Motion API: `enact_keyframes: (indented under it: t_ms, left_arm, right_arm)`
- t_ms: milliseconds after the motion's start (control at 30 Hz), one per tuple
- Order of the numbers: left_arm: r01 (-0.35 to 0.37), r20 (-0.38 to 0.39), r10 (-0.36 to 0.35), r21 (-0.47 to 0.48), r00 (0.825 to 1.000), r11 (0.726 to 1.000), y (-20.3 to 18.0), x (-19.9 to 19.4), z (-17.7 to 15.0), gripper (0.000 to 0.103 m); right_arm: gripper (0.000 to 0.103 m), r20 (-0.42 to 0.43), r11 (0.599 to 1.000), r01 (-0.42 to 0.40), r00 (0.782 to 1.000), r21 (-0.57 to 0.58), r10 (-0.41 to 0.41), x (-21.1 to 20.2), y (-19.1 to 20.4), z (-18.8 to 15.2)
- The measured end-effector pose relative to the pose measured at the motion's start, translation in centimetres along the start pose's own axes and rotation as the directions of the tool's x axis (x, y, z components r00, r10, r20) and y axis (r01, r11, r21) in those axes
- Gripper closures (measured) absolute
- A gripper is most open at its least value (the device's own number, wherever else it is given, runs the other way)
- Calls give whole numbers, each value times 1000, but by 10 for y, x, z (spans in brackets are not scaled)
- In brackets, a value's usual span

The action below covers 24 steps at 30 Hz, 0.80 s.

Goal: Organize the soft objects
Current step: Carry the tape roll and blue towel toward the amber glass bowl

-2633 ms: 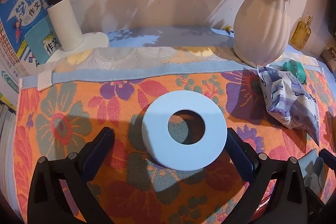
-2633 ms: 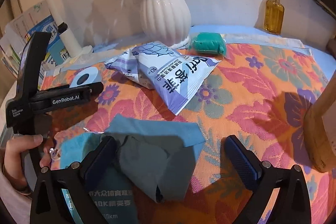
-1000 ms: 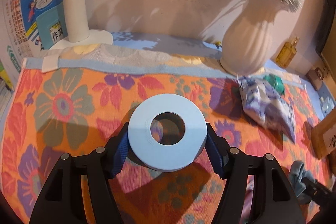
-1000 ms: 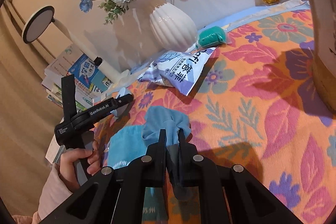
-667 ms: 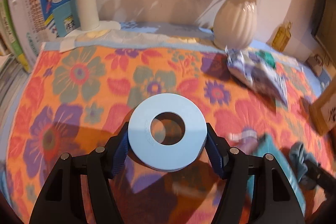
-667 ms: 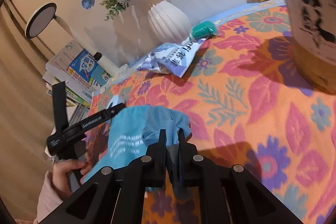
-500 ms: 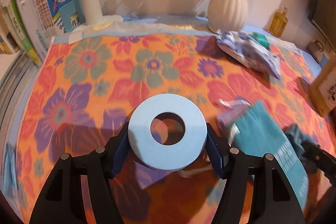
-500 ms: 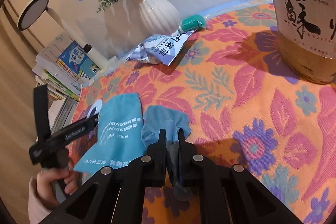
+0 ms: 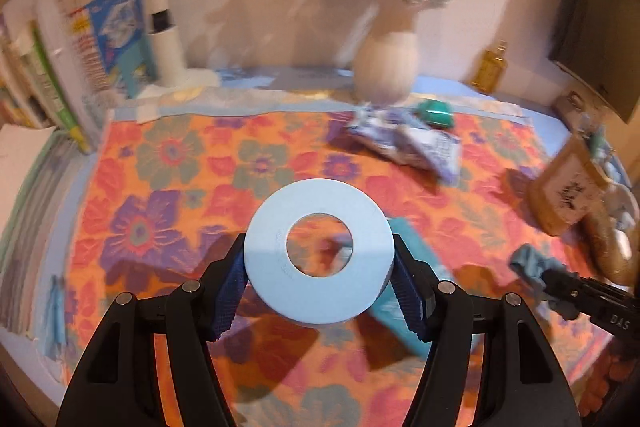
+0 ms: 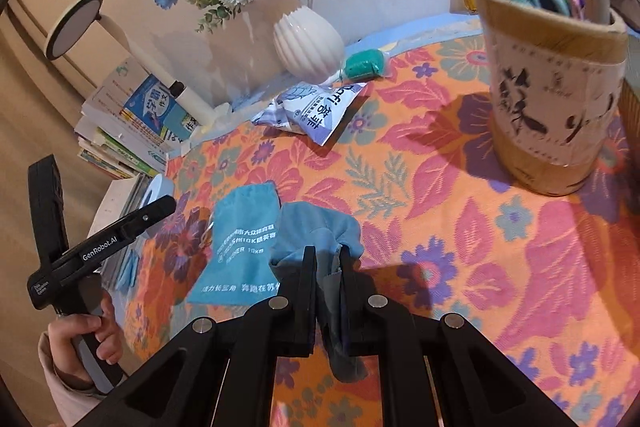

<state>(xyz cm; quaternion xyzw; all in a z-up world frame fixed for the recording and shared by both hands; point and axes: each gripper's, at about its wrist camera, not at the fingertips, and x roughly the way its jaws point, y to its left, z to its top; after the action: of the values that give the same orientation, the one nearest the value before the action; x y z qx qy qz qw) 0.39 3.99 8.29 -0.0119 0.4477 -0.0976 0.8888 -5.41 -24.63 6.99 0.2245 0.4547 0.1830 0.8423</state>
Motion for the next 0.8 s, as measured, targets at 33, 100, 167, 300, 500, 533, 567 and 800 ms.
enact_keyframes:
  t_ms: [33, 100, 167, 300, 500, 533, 567, 800]
  left_arm:
    - [29, -7, -29, -6, 1000, 1000, -5, -1, -1, 39]
    - [76, -12, -76, -7, 997, 997, -18, -2, 2, 39]
    - [91, -5, -91, 30, 996, 995, -36, -5, 4, 39]
    - [149, 8, -150, 97, 989, 984, -76, -15, 9, 39]
    - [288, -36, -287, 209, 957, 935, -143, -18, 13, 39]
    - [302, -42, -301, 230, 953, 925, -155, -18, 12, 39]
    - [313, -49, -311, 255, 949, 915, -167, -17, 10, 39]
    - [398, -96, -396, 417, 913, 817, -256, -20, 2, 39]
  right_arm:
    - [95, -1, 1000, -19, 1000, 0, 19, -4, -1, 1]
    - [95, -1, 999, -35, 999, -10, 35, -17, -3, 2]
    - [95, 10, 999, -36, 999, -32, 37, -33, -3, 3]
    - [95, 49, 998, -17, 999, -68, 21, -74, -7, 8]
    - [95, 129, 996, 67, 990, -50, -60, -130, -34, 13]
    - [95, 140, 996, 85, 987, -39, -78, -136, -40, 13]
    - [95, 153, 994, 110, 983, -27, -104, -143, -48, 13]
    - [95, 233, 976, 187, 950, 111, -209, -188, -108, 18]
